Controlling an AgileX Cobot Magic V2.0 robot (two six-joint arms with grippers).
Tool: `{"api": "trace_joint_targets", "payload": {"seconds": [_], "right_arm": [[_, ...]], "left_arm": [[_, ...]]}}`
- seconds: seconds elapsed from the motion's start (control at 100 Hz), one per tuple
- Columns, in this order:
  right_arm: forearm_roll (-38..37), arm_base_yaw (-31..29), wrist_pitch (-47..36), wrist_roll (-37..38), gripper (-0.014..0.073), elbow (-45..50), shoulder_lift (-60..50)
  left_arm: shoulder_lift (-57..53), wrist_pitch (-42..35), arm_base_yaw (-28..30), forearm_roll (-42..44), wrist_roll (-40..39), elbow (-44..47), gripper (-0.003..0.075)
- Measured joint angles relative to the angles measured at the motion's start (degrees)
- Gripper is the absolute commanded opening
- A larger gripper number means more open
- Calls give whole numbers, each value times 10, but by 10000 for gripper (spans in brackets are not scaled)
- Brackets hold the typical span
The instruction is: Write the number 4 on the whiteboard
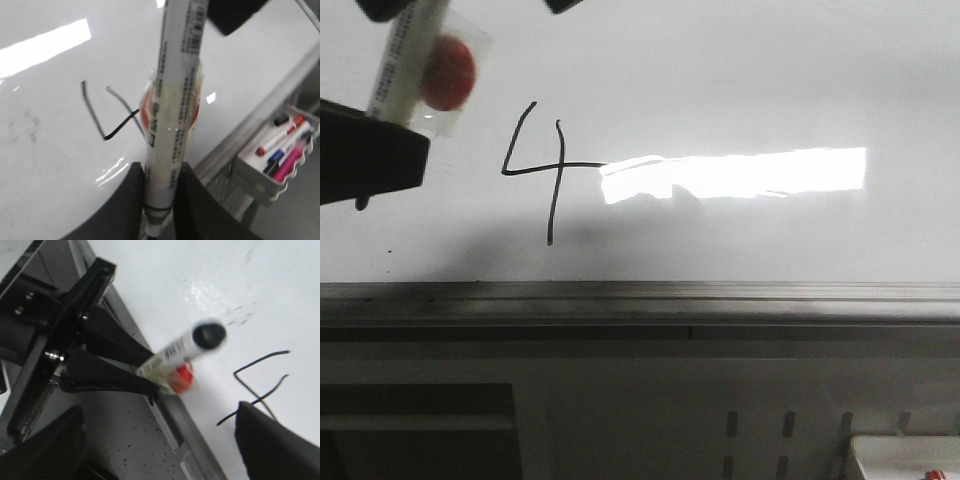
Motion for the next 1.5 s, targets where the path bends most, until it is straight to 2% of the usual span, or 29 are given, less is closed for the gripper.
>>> {"api": "trace_joint_targets", "payload": {"seconds": [0.09,0.16,0.35,0.66,1.21,1.28,1.43,1.5], "right_arm": [[-4,-19,-6,0,605,0,-12],[-6,-29,-6,0,591,0,-20],[-6,-34,-8,0,591,0,-30],[-6,-34,-8,0,591,0,-30],[-6,-34,-7,0,591,0,-30],[-6,-34,-6,0,591,0,-30],[-6,-34,-4,0,591,0,-30],[-6,-34,-4,0,591,0,-30]], "left_arm": [[1,7,0,-149,-5,0,-20],[1,19,0,-231,-6,0,-20],[27,24,0,-334,-6,0,-20],[77,25,0,-353,-6,-1,-20],[128,-2,0,-328,-6,-26,-15],[128,-8,0,-328,-6,-26,37],[128,-18,0,-328,-6,-26,286],[128,-20,0,-327,-6,-27,356]]}}
